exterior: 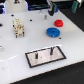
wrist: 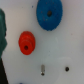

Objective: Insert the blue gear onto the right peg, followed by the red gear

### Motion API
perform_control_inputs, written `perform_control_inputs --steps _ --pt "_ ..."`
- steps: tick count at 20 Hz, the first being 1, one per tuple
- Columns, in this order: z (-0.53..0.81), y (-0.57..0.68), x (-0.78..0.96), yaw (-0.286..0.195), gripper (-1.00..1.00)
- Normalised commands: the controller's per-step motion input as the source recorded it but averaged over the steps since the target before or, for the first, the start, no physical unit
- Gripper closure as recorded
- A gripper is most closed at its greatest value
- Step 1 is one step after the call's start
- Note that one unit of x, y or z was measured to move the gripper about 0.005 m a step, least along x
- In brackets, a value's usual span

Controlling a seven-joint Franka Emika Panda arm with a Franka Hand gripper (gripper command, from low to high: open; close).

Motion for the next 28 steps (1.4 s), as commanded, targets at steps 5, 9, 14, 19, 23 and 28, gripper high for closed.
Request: perform_control_inputs --steps 5,9,14,19,23,28 --pt "-0.54 0.08 -0.21 0.0 -1.0" --pt "-0.52 0.01 -0.24 0.0 -1.0" --pt "-0.48 -0.09 -0.25 0.0 -1.0" --pt "-0.44 -0.15 -0.29 0.0 -1.0" --pt "-0.38 -0.13 -0.31 0.0 -1.0" --pt "-0.25 -0.06 -0.35 0.0 1.0"
